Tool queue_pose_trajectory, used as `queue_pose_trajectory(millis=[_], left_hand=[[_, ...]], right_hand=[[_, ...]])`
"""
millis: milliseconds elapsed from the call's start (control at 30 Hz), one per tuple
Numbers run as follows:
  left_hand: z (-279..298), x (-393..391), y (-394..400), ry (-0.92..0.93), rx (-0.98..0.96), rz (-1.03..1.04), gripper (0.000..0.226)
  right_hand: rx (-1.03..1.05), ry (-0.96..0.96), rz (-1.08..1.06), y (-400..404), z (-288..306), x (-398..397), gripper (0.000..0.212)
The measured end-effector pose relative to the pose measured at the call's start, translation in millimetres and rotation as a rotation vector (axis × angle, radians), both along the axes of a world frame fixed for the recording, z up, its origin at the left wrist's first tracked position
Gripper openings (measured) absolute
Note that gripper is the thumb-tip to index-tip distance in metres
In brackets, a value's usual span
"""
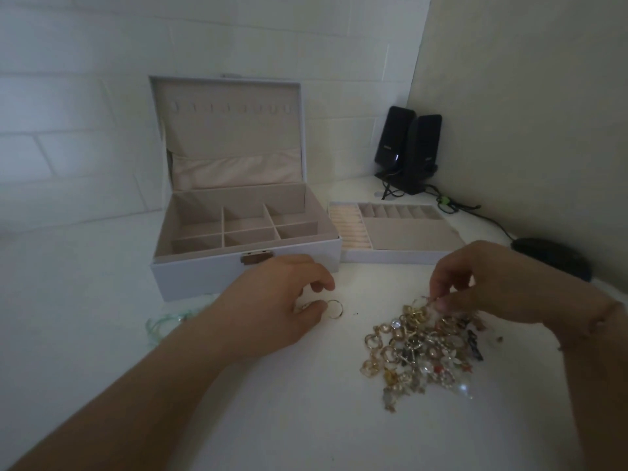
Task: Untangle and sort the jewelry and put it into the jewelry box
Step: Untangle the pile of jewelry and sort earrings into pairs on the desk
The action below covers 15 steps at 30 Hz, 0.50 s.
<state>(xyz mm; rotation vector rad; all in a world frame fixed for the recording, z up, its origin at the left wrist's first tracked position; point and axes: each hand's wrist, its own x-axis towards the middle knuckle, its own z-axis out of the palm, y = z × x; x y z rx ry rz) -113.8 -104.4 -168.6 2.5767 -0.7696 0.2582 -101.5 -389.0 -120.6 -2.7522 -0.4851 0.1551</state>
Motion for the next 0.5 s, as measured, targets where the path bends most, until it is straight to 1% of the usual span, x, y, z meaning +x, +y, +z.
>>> queue_pose_trajectory(millis=[167, 233, 267, 300, 367, 400, 433, 500], left_hand=[[3, -5, -7, -0.032, -0.190, -0.025, 0.018], [2, -7, -11, -0.035, -0.214, -0.043, 0.021], [1, -7, -12, -0.032, -0.203, -0.048, 0.024], [0, -7, -13, -0.033, -0.178, -0.045, 0.026], [-1, -5, -11, -0.045, -0.105, -0.013, 0.026], [-1, -4, -8, -0.043, -0.066, 0.007, 0.025], [0, -3, -5, -0.030, -0.027, 0.022, 0.025], [2, -1, 1, 0.004, 0.038, 0.022, 0.026]], right_hand=[[0.271, -0.047, 0.085, 10, 12, -11, 0.014], [0.372, -0.036, 0.097, 11, 13, -12, 0.011], [0.354, -0.023, 0.094, 8, 13, -11, 0.012], [0.274, -0.007, 0.087, 2, 11, -10, 0.015], [0.026, 0.041, 0.039, -13, 7, -7, 0.021], [-0.063, 0.066, 0.005, -18, 5, -6, 0.023], [-0.102, 0.086, -0.026, -21, 3, -5, 0.022], [-0.107, 0.115, -0.047, -21, -1, -2, 0.014]])
